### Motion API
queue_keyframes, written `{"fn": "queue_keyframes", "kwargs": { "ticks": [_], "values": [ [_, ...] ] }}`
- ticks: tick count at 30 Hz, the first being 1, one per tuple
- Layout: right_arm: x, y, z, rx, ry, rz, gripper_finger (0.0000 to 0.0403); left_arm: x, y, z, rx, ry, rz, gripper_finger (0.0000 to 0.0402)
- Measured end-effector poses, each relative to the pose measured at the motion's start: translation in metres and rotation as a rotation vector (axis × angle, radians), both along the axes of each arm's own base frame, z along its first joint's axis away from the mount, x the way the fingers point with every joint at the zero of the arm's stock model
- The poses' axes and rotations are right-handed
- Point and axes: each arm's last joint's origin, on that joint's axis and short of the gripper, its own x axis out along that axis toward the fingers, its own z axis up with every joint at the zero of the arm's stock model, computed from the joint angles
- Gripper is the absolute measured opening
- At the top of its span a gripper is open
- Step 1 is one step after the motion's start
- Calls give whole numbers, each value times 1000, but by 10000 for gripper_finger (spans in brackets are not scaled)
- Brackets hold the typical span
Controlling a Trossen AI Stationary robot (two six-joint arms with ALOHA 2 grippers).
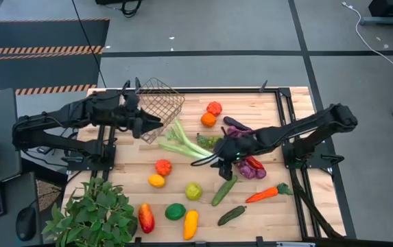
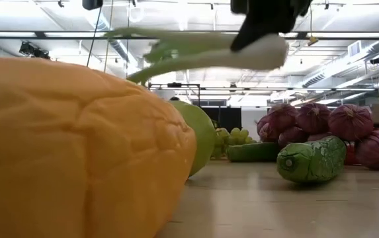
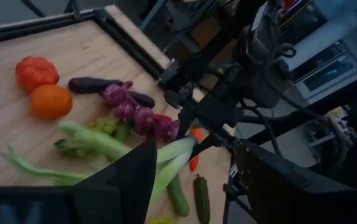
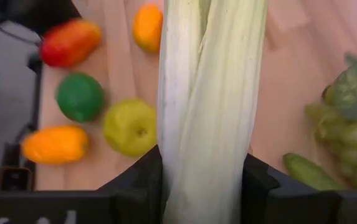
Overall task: Build produce basket
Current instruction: Put the celery into the wire basket
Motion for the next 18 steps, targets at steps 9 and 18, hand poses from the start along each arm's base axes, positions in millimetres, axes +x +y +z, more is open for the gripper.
{"fn": "queue_keyframes", "kwargs": {
  "ticks": [9,18],
  "values": [
    [1,-26,23,-52,-168,-200,139,-13,2,13,23,-107,17,219],
    [44,-69,44,-144,-264,-249,139,-33,2,24,106,-189,21,217]
  ]
}}
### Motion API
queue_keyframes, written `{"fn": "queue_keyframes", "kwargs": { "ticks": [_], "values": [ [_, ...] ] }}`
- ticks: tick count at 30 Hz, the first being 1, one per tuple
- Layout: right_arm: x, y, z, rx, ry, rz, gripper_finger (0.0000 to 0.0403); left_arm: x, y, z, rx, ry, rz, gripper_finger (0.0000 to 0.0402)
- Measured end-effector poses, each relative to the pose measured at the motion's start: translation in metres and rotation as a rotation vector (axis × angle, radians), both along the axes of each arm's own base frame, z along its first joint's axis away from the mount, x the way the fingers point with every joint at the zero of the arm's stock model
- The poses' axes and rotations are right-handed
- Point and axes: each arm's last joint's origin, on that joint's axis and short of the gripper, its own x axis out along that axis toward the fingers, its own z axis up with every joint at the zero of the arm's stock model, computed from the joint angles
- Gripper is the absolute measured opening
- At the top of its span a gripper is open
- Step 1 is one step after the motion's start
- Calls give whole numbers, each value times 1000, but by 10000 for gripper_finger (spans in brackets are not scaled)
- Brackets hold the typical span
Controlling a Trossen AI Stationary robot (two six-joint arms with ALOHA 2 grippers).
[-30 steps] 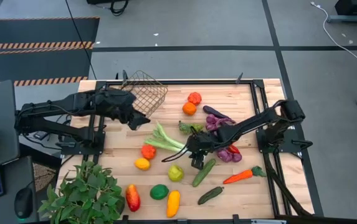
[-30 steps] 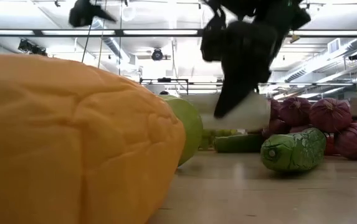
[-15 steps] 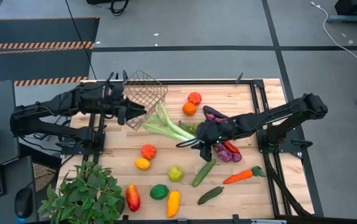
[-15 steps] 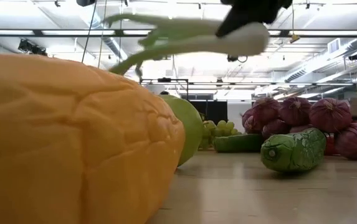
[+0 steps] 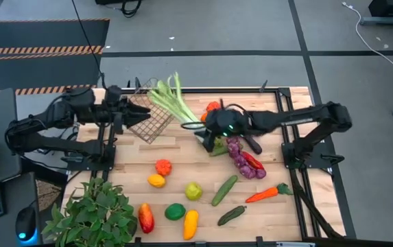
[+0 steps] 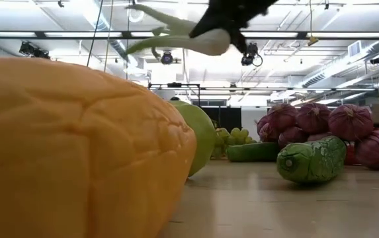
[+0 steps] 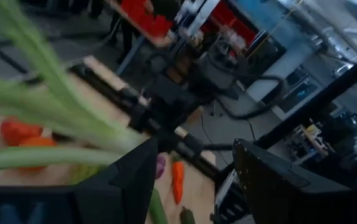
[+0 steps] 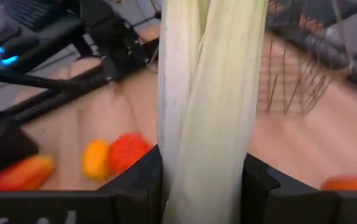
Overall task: Build produce basket
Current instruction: Put the celery into the wire basket
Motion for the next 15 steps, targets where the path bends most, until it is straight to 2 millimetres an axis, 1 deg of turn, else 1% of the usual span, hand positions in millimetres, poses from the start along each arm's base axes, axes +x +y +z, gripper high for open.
{"fn": "queue_keyframes", "kwargs": {
  "ticks": [4,10,13,15],
  "values": [
    [32,-22,8,-54,-4,-13,139,-7,2,2,10,-17,28,215],
    [73,-57,13,-56,-33,-76,139,-10,4,5,10,-44,44,216],
    [92,-73,12,-47,-52,-83,139,-10,4,5,3,-42,43,214],
    [105,-81,8,-34,-62,-70,139,-10,4,5,3,-43,44,211]
  ]
}}
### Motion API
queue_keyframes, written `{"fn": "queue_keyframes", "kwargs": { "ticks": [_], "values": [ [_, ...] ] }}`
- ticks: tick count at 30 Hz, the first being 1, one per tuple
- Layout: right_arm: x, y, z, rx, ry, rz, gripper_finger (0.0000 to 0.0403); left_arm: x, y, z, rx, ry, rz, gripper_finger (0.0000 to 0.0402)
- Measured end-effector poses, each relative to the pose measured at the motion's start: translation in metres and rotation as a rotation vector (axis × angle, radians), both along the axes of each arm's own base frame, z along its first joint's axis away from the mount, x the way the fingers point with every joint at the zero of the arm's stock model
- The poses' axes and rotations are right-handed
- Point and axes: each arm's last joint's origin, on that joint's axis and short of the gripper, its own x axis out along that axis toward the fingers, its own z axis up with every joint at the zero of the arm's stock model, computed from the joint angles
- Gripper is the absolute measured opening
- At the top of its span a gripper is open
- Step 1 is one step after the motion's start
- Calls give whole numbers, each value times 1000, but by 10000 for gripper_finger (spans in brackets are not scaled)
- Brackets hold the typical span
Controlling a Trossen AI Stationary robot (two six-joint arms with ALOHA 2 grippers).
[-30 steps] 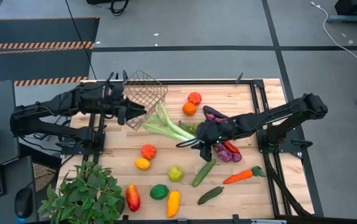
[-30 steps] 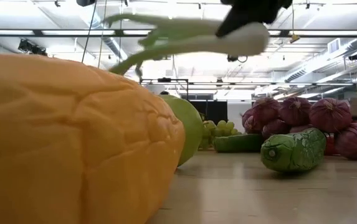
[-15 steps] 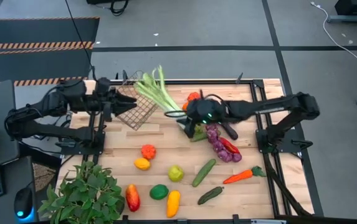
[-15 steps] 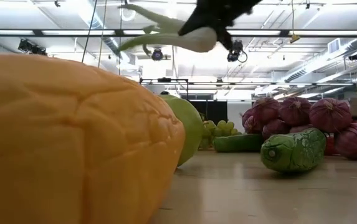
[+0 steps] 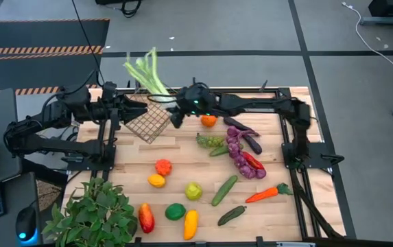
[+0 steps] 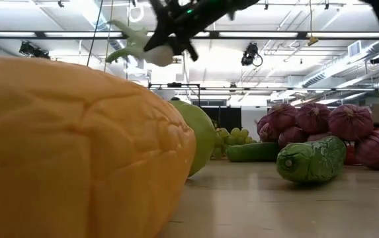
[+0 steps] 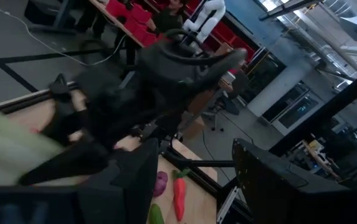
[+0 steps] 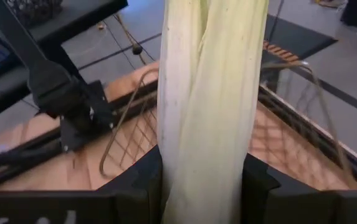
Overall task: Build produce basket
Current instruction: Put the celery into the wire basket, then put the grapes into the wire basket
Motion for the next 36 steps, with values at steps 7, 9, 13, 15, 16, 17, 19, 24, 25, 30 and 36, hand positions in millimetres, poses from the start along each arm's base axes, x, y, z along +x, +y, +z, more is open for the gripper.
{"fn": "queue_keyframes", "kwargs": {
  "ticks": [7,9,13,15,16,17,19,24,25,30,36],
  "values": [
    [38,-26,-34,182,-33,3,139,0,0,0,-30,-6,14,208],
    [44,-32,-42,231,-54,-15,139,0,0,0,-32,-7,14,208],
    [51,-44,-48,286,-119,-72,140,1,1,0,-33,-7,16,207],
    [53,-48,-54,308,-123,-81,147,1,1,0,-33,-7,18,206],
    [54,-51,-57,321,-132,-79,153,0,1,0,-33,-7,18,206],
    [54,-53,-58,340,-128,-78,162,1,1,0,-33,-6,18,206],
    [53,-55,-60,363,-128,-87,187,1,1,0,-33,-6,18,206],
    [52,-54,-62,365,-141,-76,270,0,1,0,-26,-3,30,206],
    [53,-54,-61,368,-142,-67,286,0,1,0,-25,-2,34,205],
    [52,-53,-62,390,-124,-27,343,0,1,-1,-17,4,44,204],
    [53,-51,-62,404,-121,3,348,0,1,-1,-13,5,47,203]
  ]
}}
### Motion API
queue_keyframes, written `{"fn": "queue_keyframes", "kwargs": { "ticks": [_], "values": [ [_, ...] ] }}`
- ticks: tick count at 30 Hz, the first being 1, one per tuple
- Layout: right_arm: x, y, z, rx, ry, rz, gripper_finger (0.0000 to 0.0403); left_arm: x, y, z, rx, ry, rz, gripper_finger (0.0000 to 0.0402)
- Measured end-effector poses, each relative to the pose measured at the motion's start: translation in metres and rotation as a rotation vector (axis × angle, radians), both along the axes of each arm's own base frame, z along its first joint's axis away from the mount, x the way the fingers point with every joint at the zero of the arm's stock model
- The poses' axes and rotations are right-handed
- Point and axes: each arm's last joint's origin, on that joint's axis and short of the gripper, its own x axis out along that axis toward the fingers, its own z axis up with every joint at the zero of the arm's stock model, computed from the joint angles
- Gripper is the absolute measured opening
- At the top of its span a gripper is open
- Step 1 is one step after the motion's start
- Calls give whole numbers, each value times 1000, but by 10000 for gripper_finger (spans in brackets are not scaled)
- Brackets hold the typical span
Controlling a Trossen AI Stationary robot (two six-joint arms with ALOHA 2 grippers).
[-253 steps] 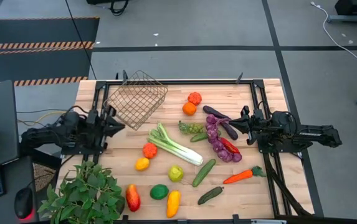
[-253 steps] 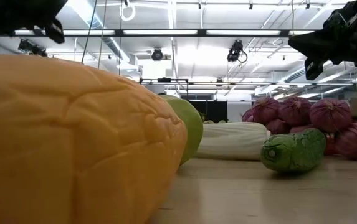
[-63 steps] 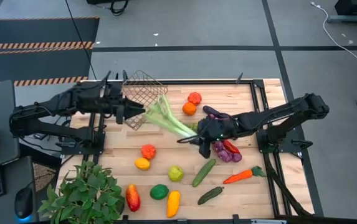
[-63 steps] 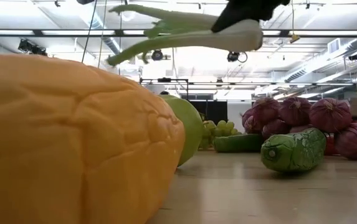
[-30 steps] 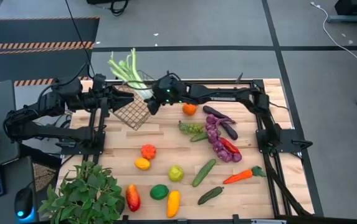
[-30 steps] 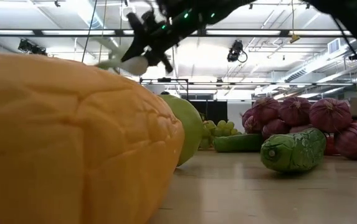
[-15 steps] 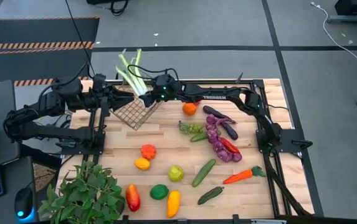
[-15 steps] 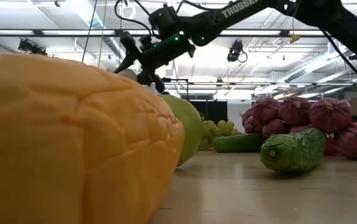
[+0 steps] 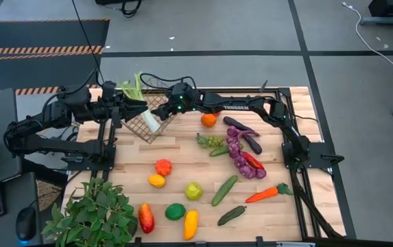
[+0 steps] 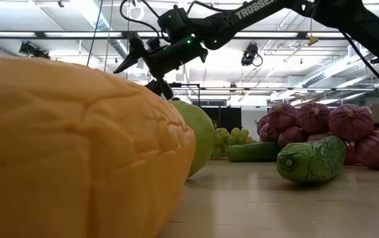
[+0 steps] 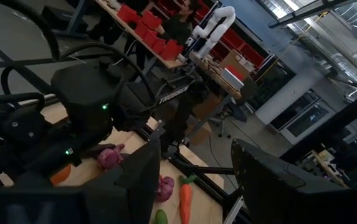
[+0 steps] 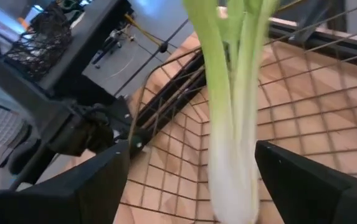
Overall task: Build produce basket
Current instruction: Put the grapes into the wire basket
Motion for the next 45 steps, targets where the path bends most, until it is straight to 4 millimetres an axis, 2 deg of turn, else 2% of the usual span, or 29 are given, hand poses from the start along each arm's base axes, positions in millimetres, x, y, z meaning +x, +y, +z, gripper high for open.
{"fn": "queue_keyframes", "kwargs": {
  "ticks": [5,9,14,19,24,28,37,45],
  "values": [
    [0,2,0,8,0,64,348,0,0,0,0,0,0,203],
    [-8,-3,7,-23,26,112,348,0,0,0,-8,-1,1,202],
    [-37,-12,17,-164,253,201,348,0,0,-3,-7,26,1,200],
    [-70,-12,16,-237,531,342,348,-1,0,-8,-12,82,17,195],
    [-92,6,3,-172,780,500,347,1,1,-10,7,107,38,194],
    [-97,21,-13,-139,872,570,347,3,2,-11,9,112,49,194],
    [-100,42,-30,-119,932,627,347,3,2,-11,-3,112,51,192],
    [-104,49,-63,-141,956,629,347,6,3,-12,-1,125,59,190]
  ]
}}
